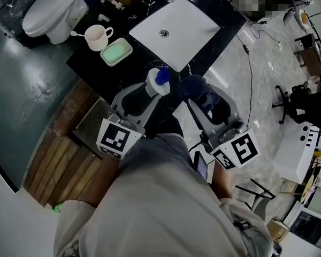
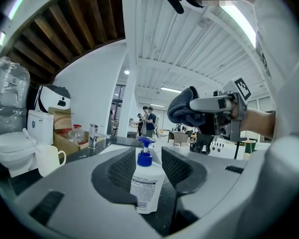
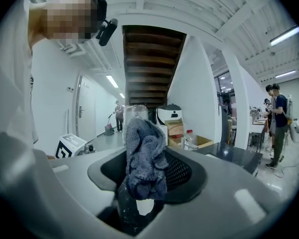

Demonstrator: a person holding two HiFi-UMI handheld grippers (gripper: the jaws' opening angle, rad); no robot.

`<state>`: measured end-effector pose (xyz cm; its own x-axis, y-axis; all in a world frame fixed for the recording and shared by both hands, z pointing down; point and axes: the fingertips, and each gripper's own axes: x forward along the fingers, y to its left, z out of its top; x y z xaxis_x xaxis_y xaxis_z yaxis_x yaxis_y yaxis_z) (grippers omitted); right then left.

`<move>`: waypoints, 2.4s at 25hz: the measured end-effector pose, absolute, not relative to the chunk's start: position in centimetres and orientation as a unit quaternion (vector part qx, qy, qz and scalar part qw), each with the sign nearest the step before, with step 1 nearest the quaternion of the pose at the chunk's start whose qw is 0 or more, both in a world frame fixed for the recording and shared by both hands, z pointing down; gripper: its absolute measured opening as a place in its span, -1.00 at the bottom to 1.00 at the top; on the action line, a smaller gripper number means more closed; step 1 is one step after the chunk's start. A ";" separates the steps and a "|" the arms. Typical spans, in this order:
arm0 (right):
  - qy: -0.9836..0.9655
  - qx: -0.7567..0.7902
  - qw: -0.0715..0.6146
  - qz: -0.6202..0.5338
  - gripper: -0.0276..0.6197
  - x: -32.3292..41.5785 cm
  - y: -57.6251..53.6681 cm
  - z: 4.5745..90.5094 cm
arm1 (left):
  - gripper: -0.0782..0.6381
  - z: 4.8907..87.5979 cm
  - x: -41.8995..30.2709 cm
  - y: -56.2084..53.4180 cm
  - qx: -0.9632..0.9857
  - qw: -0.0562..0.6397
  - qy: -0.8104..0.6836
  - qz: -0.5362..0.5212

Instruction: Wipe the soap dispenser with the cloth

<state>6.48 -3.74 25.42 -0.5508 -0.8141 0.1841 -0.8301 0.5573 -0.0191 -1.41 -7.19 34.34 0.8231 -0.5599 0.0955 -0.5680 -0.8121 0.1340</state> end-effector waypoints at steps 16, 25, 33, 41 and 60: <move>-0.892 0.443 0.037 0.082 -0.34 8.5 -8.0 26.5 | -0.19 35.6 3.2 -10.4 0.963 0.063 -0.251 0.076; -0.892 0.438 0.030 0.107 -0.34 9.2 -9.9 28.2 | -0.39 35.8 4.3 -11.2 0.968 0.061 -0.236 0.064; -0.897 0.422 0.035 0.128 -0.34 8.4 -10.6 29.5 | -0.40 35.1 1.9 -10.8 0.964 0.090 -0.250 0.021; -0.911 0.387 0.047 0.136 -0.34 6.0 -10.7 30.0 | -0.40 35.5 -0.8 -10.1 0.957 0.109 -0.267 0.007; -0.947 0.252 0.154 0.124 -0.34 -0.6 -10.0 34.3 | -0.40 36.5 -4.1 -8.0 0.965 0.093 -0.246 0.000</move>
